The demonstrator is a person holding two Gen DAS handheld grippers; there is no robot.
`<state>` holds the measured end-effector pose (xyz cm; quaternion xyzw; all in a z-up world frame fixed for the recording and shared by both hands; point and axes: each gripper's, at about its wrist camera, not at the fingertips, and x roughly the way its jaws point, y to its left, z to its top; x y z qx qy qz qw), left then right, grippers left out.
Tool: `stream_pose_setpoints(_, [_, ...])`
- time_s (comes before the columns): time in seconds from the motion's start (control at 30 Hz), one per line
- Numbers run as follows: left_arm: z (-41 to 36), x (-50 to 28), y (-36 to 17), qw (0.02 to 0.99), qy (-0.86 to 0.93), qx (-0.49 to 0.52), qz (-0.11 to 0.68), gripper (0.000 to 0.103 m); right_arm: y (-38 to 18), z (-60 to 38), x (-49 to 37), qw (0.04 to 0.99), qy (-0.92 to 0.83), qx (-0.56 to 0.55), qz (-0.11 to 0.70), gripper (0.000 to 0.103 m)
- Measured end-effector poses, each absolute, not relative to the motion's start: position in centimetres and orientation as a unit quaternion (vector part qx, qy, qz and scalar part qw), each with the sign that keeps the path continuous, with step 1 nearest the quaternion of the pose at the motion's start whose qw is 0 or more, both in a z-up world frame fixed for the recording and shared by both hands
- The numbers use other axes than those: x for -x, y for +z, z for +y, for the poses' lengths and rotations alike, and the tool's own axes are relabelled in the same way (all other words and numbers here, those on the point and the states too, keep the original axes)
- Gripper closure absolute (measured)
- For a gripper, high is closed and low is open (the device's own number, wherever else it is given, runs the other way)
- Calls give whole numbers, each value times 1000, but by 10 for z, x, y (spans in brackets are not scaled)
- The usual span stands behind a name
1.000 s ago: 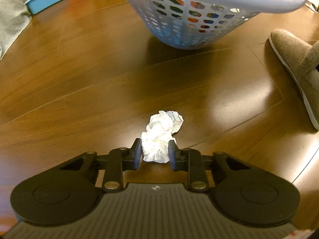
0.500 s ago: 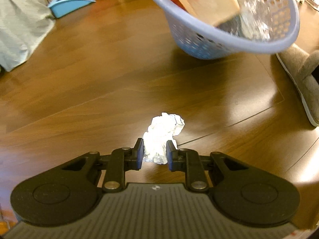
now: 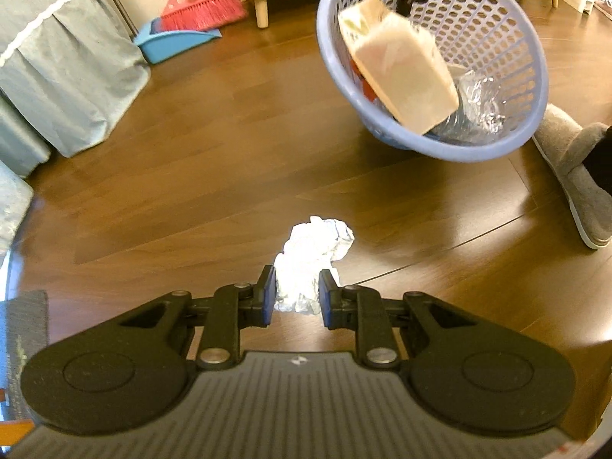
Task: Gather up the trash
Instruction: 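Lift the tissue with the left gripper and carry it over the basket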
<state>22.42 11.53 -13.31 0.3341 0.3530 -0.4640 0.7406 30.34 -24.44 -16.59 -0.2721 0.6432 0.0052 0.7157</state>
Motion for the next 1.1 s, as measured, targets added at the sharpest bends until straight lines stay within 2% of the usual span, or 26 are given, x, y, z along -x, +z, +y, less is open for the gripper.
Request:
stream_pose_setpoints(0.43, [146, -211, -92, 753, -443, -336, 351, 84, -164, -229, -312, 716, 6, 276, 642, 103])
stream_pose_setpoints(1.1, [148, -198, -70, 767, -436, -322, 345, 84, -161, -204, -320, 719, 15, 267, 641, 103])
